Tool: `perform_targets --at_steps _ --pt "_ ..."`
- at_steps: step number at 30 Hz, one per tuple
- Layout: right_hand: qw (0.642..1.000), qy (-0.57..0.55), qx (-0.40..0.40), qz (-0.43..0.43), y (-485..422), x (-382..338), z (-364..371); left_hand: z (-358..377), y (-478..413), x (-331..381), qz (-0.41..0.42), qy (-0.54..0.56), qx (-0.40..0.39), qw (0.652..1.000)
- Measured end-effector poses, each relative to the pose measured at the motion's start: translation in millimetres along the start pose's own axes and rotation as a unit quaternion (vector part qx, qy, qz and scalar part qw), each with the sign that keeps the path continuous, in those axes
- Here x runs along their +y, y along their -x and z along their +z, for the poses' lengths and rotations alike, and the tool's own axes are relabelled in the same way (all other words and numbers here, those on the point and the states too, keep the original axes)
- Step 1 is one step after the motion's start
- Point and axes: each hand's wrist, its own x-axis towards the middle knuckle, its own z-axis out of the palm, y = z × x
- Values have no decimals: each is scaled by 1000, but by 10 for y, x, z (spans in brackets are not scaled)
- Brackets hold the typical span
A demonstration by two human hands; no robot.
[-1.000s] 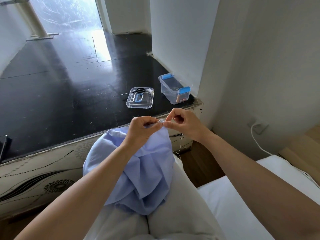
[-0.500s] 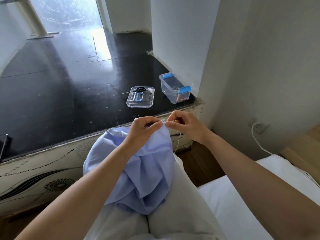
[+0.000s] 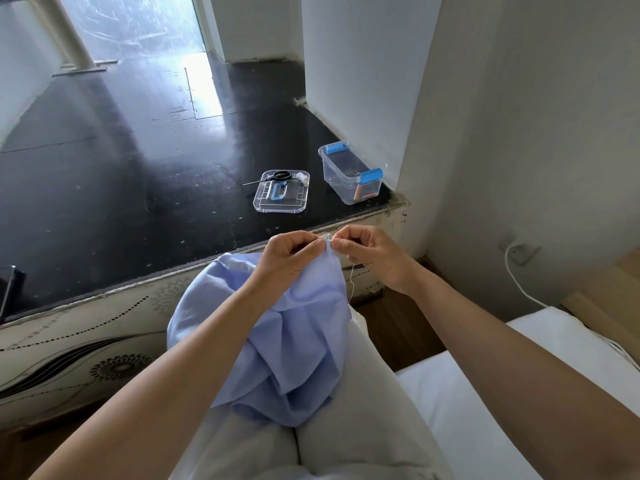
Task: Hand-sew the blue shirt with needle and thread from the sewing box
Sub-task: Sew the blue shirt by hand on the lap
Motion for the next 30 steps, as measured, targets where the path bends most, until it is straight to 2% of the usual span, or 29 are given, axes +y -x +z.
perform_targets --at_steps 11,20,25,30 --pt "999 -50 5 18 -1 -21 87 9 18 5 -35 66 4 997" --pt "999 -37 -2 18 -33 -48 68 -8 17 37 -60 90 -4 994" --pt "998 -57 20 29 -43 -2 87 4 24 35 -80 93 10 992" --pt "998 -58 7 37 -79 -34 136 20 25 19 -98 110 -12 989"
